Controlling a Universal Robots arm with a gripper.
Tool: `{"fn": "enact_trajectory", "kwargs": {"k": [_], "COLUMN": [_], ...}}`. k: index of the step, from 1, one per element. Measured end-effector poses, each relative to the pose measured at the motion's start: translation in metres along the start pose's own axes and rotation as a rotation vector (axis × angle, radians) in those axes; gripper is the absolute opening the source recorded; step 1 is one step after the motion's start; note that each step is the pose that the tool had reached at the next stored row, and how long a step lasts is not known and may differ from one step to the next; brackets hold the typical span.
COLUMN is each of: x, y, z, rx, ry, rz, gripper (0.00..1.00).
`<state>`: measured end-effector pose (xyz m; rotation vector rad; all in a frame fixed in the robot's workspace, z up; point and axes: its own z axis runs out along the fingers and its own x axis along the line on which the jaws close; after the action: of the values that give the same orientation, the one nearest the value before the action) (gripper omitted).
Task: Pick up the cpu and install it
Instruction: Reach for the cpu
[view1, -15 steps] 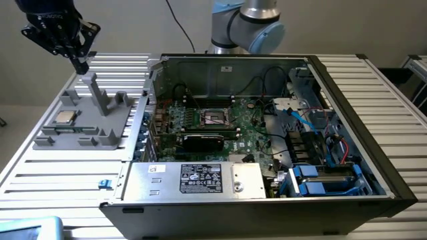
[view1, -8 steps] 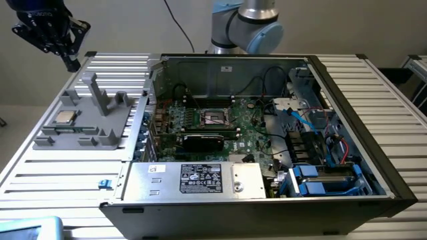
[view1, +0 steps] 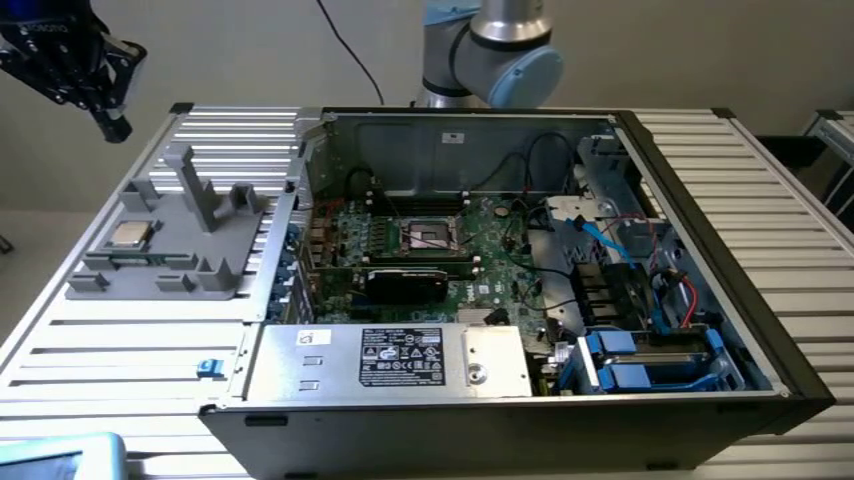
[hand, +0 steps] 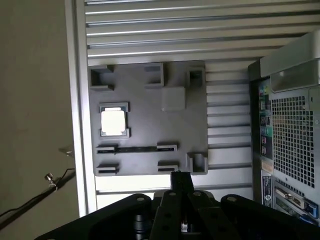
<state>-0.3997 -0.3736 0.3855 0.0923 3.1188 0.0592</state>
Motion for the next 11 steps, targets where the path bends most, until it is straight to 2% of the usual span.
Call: {"fn": "enact_trajectory", "kwargs": {"k": [6, 11], "x": [0.028, 0.051], "y": [0.0055, 0.0118], "z": [0.0020, 0.0032], "rx": [0.0017, 0.0057], "ry": [0.0000, -0.0002], "rz": [-0.001, -0.002], "gripper": [0.11, 0.11]}}
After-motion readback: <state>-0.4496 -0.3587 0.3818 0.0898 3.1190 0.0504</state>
